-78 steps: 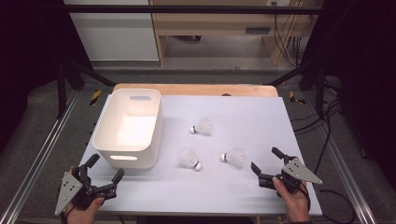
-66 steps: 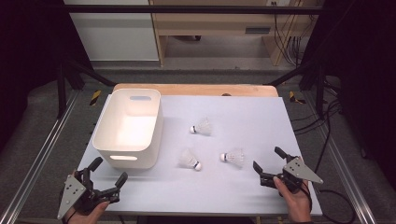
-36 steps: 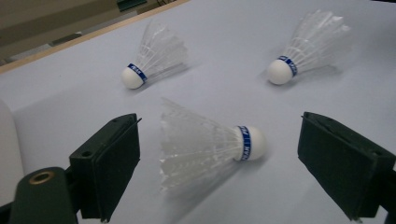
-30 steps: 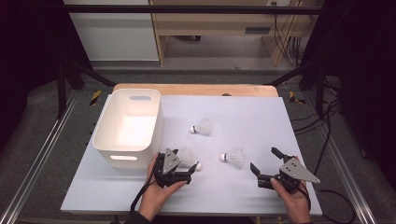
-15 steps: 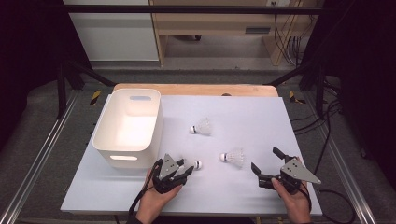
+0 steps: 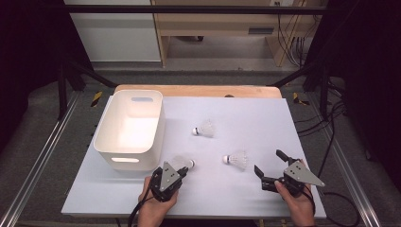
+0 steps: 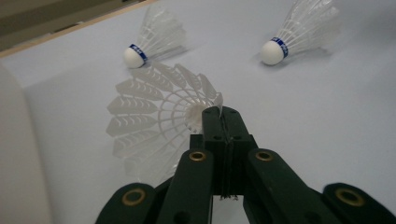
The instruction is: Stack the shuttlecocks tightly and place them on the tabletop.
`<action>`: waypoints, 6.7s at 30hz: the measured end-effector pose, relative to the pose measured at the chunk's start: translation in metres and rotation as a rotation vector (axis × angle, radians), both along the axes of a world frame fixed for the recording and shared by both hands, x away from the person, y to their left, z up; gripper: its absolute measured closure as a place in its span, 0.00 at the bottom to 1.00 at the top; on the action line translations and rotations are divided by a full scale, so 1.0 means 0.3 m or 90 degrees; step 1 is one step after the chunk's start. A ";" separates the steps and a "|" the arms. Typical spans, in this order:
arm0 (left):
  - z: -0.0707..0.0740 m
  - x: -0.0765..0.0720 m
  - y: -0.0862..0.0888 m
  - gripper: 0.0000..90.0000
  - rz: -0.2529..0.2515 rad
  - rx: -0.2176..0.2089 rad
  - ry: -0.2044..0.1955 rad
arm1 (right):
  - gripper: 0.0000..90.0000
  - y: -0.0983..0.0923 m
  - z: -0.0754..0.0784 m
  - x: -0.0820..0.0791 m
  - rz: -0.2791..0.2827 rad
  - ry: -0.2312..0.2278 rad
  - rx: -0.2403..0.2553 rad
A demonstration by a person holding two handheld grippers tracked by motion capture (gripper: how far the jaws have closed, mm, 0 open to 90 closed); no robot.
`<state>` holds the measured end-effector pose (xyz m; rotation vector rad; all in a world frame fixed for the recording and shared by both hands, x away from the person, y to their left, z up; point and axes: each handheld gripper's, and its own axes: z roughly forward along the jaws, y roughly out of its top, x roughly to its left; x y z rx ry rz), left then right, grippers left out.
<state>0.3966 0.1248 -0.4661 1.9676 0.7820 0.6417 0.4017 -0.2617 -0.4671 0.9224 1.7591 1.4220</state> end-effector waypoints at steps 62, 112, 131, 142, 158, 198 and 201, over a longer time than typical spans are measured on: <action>-0.023 -0.005 -0.143 0.55 -0.178 0.058 -0.005 | 0.04 0.006 -0.004 0.000 0.008 0.008 -0.008; 0.015 -0.001 -0.041 0.08 -0.112 -0.200 -0.036 | 0.11 0.073 -0.014 0.017 0.034 0.147 -0.072; 0.006 -0.089 0.079 0.08 -0.098 -0.216 -0.061 | 0.25 0.166 -0.020 0.108 0.072 0.258 -0.122; 0.001 -0.080 0.093 0.08 -0.087 -0.223 -0.069 | 0.44 0.218 -0.026 0.162 0.103 0.290 -0.151; -0.002 -0.076 0.099 0.08 -0.077 -0.220 -0.072 | 1.00 0.213 -0.025 0.137 0.135 0.263 -0.139; -0.008 -0.068 0.116 0.10 -0.041 -0.217 -0.063 | 1.00 0.457 -0.032 0.039 0.236 0.218 -0.151; -0.009 -0.067 0.116 0.10 -0.041 -0.218 -0.062 | 1.00 0.460 -0.035 0.048 0.243 0.218 -0.150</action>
